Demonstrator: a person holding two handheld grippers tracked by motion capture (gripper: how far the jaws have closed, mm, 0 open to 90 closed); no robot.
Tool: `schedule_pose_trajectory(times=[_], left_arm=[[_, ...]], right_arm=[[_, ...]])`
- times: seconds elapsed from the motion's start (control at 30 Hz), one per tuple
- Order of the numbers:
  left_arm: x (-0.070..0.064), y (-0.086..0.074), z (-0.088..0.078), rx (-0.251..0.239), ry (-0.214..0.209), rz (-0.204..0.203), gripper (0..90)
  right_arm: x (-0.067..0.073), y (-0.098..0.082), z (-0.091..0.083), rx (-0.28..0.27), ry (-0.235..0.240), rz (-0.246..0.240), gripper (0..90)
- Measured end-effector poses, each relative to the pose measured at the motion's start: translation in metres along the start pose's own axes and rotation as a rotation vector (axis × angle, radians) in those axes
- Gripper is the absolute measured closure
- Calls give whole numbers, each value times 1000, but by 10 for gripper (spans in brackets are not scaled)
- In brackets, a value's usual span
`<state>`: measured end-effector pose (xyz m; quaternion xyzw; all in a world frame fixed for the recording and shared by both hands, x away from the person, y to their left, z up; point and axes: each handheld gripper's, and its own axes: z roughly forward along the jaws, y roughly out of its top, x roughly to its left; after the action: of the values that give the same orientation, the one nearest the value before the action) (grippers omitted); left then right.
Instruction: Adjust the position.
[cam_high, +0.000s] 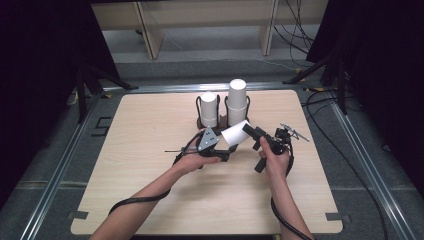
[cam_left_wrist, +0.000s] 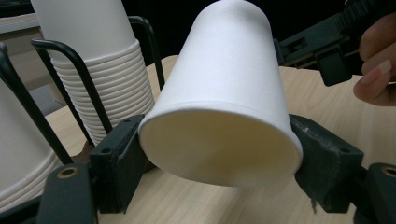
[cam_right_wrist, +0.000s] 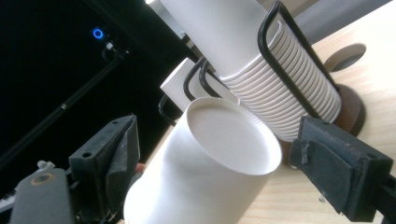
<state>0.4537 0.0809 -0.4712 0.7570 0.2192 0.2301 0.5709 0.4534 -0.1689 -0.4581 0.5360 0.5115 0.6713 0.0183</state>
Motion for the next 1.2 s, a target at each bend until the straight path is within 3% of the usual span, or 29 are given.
schedule_pose_trajectory(times=[0.3, 0.37, 0.7, 0.77, 0.9, 1.0, 1.07, 1.2], left_arm=[[4, 4, -7, 26, 10, 31, 242], [6, 4, -8, 18, 9, 32, 243], [14, 7, -15, 81, 6, 43, 247], [15, 7, -16, 88, 8, 48, 248], [17, 9, -19, 112, 6, 66, 248], [18, 11, -20, 115, 7, 83, 247], [18, 12, -21, 118, 5, 86, 247], [21, 14, -23, 135, 1, 107, 247]], right_arm=[[3, 3, -9, 0, -28, -87, 149], [5, 4, -11, 8, -38, -81, 149], [8, 5, -17, 11, -52, -116, 151], [7, 5, -18, 14, -77, -135, 152], [7, 5, -20, 15, -95, -165, 155], [6, 5, -22, 13, -65, -164, 157], [6, 4, -21, 15, -95, -175, 158], [5, 3, -23, 18, -93, -189, 170]])
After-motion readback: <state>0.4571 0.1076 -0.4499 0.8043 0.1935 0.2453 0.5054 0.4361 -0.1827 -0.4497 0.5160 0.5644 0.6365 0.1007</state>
